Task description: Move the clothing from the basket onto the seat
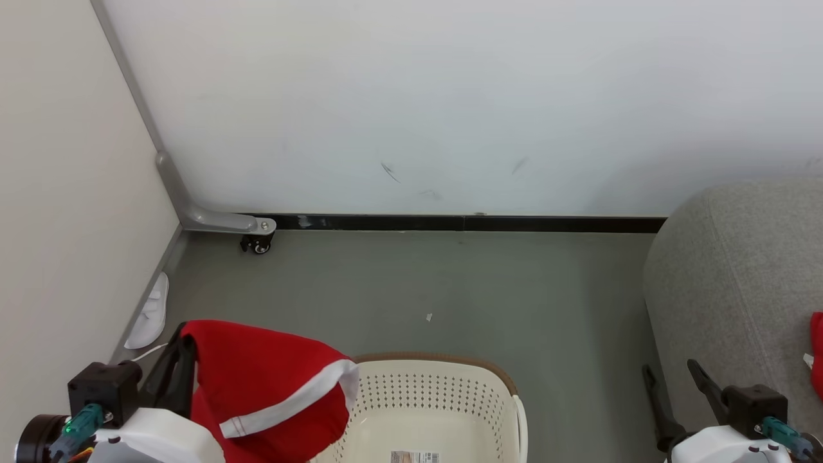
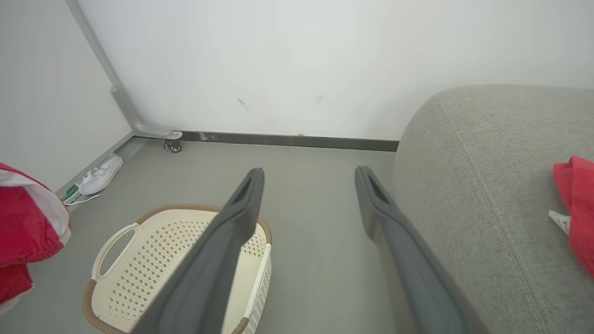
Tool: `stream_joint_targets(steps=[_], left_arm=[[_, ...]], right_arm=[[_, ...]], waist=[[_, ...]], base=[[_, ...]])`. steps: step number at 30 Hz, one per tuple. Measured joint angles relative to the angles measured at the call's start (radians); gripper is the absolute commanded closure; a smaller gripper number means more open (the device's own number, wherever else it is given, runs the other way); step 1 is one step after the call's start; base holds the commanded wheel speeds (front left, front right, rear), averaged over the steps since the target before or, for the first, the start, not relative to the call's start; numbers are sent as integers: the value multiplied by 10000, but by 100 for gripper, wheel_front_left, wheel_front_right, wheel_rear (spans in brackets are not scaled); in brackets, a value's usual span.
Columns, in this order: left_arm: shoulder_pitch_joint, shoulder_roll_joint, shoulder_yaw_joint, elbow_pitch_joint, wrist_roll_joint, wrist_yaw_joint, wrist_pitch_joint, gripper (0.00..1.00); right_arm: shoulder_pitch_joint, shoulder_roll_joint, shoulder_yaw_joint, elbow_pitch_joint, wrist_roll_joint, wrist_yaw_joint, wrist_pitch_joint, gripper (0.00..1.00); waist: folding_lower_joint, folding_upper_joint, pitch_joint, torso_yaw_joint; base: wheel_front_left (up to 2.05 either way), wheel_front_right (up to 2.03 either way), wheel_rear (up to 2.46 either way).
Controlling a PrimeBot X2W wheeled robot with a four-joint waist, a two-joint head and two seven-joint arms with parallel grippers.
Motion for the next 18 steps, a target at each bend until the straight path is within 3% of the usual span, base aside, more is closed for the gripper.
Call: stream_joint_targets(steps=[11, 18], left_arm=[[-8, 274, -176, -1068, 176, 92, 439, 100], [-50, 343, -291, -1519, 236, 102, 775, 100]], right_arm=[[29, -6, 424, -276, -6, 0, 0, 0], [-57, -15, 1419, -474, -115, 0, 0, 0]], waist=[[0, 0, -223, 92], [0, 0, -202, 88]], base=[[0, 0, 0], [0, 0, 0]])
